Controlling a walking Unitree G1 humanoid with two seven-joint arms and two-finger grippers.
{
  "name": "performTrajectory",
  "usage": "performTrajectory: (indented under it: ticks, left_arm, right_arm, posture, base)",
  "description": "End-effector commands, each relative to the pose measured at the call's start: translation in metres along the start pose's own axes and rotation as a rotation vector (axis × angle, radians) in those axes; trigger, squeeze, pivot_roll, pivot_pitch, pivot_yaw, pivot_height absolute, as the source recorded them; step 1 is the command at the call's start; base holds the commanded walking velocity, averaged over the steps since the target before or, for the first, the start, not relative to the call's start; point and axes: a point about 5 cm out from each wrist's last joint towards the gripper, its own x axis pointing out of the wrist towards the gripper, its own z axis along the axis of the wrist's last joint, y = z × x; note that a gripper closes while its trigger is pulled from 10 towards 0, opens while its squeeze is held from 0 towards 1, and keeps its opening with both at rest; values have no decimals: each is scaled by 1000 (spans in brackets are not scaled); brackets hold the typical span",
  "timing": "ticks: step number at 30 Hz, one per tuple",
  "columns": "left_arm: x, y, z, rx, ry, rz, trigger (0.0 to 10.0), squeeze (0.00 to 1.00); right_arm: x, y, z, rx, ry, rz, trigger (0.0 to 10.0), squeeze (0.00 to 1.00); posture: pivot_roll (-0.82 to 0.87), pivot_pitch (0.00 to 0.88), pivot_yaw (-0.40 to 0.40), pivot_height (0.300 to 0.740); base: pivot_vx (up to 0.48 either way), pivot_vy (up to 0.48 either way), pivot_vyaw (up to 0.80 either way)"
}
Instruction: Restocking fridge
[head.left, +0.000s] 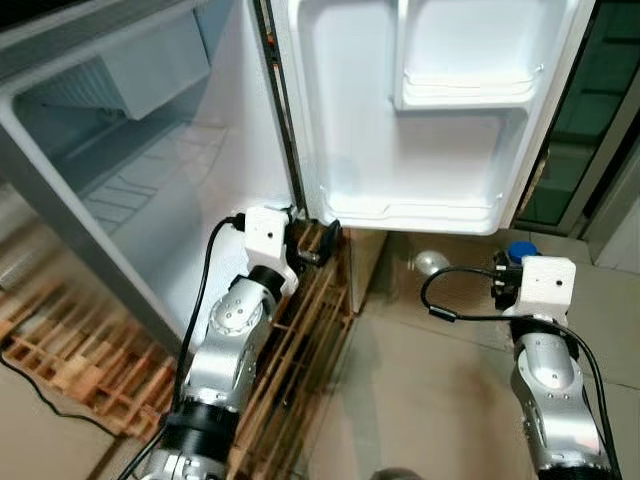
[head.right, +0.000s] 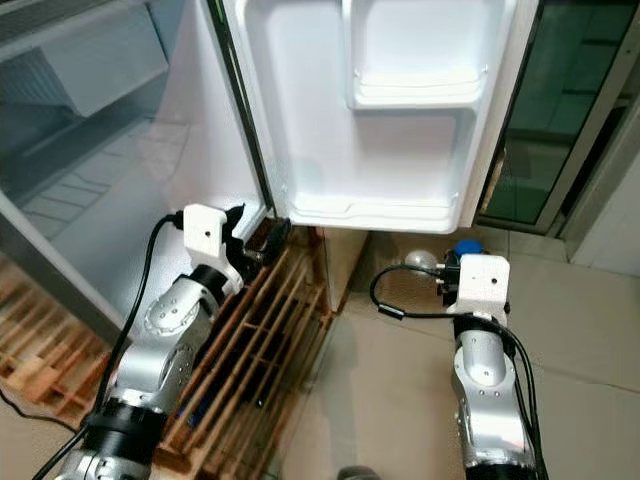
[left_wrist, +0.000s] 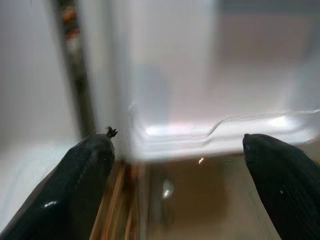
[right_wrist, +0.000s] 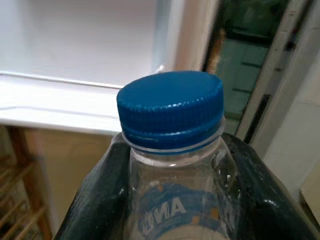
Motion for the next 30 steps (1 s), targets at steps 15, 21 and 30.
performTrajectory:
  ticks: [15, 21, 30]
  left_arm:
    - [-10, 27, -8, 3, 31, 224, 10000, 0]
    - [-6, 22, -1, 42, 15, 159, 10000, 0]
    - [-5, 23, 4, 33, -13, 151, 10000, 0]
  right_arm:
    - [22, 8, 30, -70, -74, 147, 10000, 0]
    - [22, 16, 43, -33, -104, 158, 10000, 0]
    - [32, 27, 86, -155, -316, 242, 10000, 0]
  posture:
    - [-172, 0, -20, 740]
    - [-174, 0, 17, 740]
    - [-164, 0, 23, 740]
  base:
    - [0, 0, 243]
    - [0, 0, 0]
    - [0, 0, 0]
